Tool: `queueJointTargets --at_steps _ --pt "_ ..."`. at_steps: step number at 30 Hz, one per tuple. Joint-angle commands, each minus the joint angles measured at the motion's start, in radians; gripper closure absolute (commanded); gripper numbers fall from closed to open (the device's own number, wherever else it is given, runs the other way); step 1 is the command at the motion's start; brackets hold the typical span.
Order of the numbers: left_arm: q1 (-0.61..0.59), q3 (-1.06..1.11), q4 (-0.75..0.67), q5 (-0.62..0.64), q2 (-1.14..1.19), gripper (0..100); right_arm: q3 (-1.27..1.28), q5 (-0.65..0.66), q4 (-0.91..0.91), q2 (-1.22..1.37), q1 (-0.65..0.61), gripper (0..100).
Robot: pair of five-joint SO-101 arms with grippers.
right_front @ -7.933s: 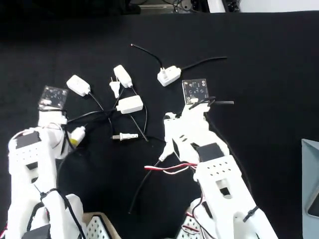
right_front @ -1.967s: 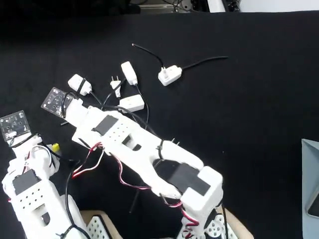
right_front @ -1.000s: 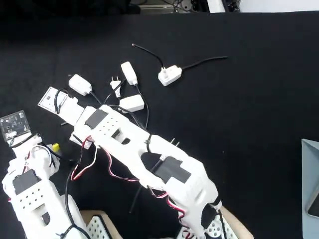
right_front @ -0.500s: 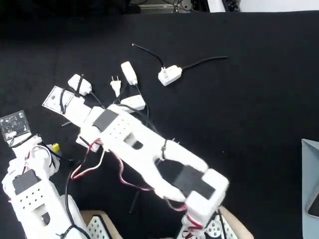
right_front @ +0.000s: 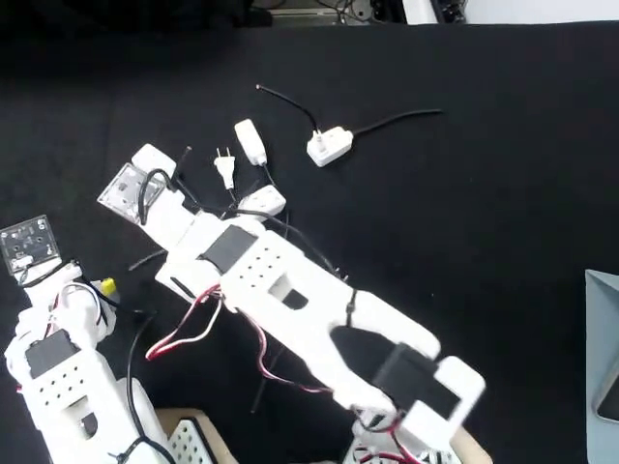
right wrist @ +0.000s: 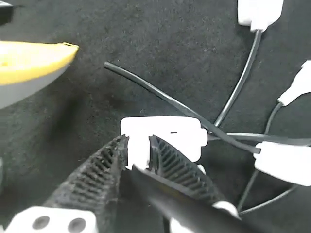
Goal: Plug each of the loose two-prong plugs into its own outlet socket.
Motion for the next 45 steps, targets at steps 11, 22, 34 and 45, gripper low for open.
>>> queueJointTargets --at_steps 11,22,34,45 --pt "-0.004 -0.004 -0.018 0.008 -0.012 73 -0.01 -0.144 0.035 -0.263 0.044 98.5" --pt "-0.004 -0.004 -0.018 0.008 -0.012 73 0.226 -0.176 -0.23 -0.616 0.305 98.4" --pt "-0.004 -0.004 -0.018 0.008 -0.012 73 0.318 -0.006 -0.445 -0.533 0.608 98.3" --pt "-0.004 -0.004 -0.018 0.006 -0.012 73 0.004 -0.006 -0.491 -0.021 0.819 94.4"
